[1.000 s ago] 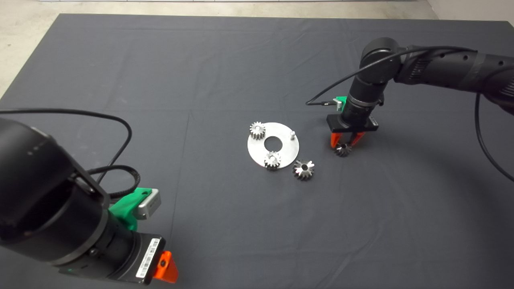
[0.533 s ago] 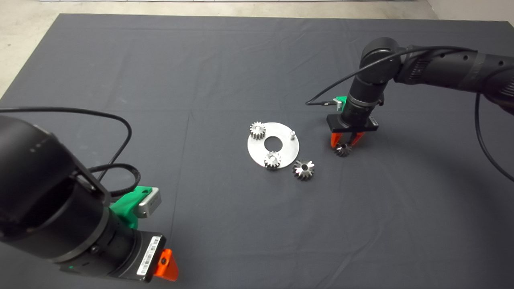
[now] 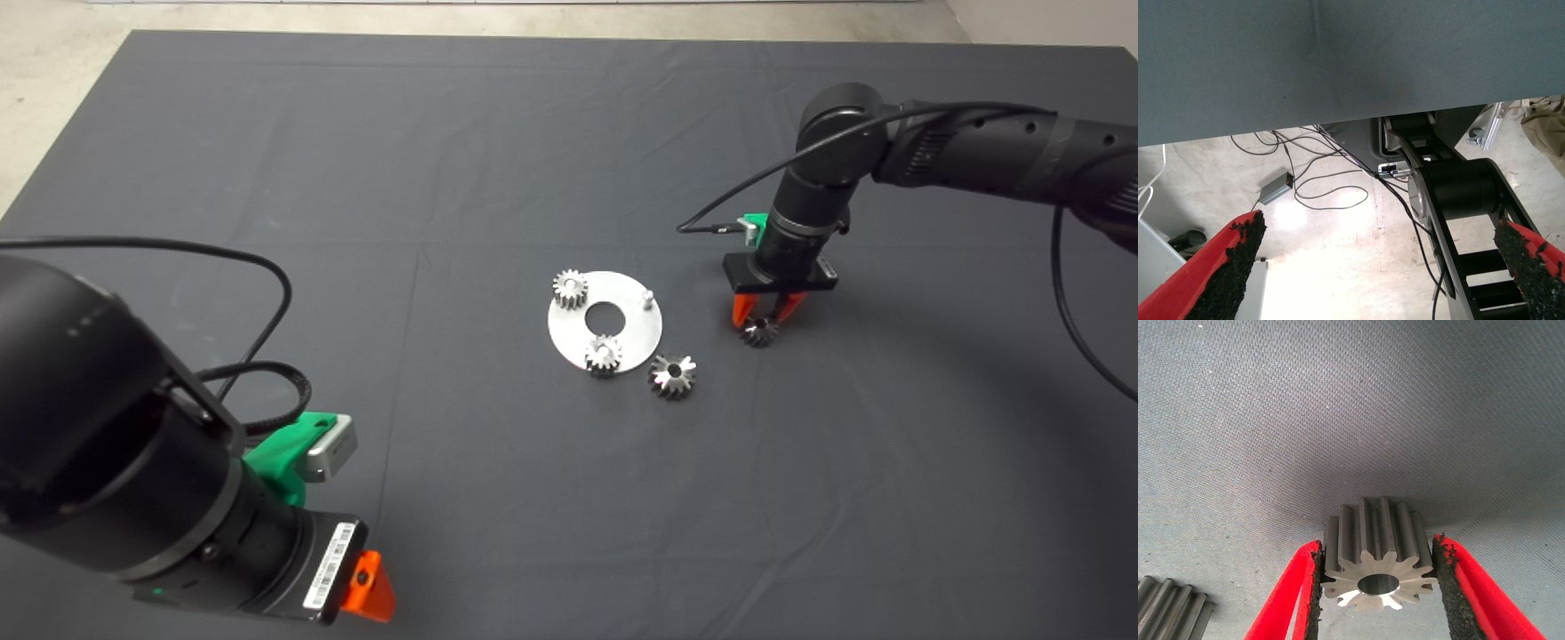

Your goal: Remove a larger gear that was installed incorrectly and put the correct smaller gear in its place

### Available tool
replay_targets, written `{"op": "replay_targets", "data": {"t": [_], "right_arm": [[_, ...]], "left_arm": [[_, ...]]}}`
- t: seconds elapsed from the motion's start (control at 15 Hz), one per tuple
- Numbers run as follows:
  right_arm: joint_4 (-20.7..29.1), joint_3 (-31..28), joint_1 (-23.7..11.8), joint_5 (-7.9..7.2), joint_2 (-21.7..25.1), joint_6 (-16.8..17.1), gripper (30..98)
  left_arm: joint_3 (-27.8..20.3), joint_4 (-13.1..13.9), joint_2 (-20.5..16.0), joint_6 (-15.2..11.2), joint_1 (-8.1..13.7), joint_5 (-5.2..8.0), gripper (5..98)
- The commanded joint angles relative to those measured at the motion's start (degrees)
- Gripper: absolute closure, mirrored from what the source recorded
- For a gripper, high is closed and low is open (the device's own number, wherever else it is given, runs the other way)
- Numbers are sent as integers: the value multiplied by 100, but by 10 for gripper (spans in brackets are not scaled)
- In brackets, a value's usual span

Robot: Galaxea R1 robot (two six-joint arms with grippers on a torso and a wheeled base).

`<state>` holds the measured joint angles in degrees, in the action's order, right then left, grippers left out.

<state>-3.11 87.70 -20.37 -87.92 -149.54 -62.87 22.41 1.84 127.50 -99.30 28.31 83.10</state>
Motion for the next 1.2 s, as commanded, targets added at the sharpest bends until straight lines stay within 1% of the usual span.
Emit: {"op": "replay_targets", "data": {"t": [0.0, 0.2, 0.33, 0.53, 0.73, 0.93, 1.13], "right_arm": [[205, -26, -204, -708, -28, -6, 897], [205, -44, -204, -708, -37, -6, 903], [205, -53, -204, -708, -37, -6, 925], [205, -39, -213, -708, -11, -6, 926], [223, -44, -490, -708, -15, -6, 926], [443, -132, -794, -708, -42, -6, 927], [469, -286, -1111, -708, -55, -11, 928]], "left_arm": [[25, -17, 8, 25, 59, 39, 153], [52, -17, -1, 25, 60, 39, 153], [52, -17, 8, 25, 61, 39, 153], [69, -17, 8, 25, 30, 39, 153], [109, -26, 25, 30, -70, 39, 153], [166, -26, 20, 104, -106, 39, 153], [184, -35, 17, 104, -114, 48, 153]]}}
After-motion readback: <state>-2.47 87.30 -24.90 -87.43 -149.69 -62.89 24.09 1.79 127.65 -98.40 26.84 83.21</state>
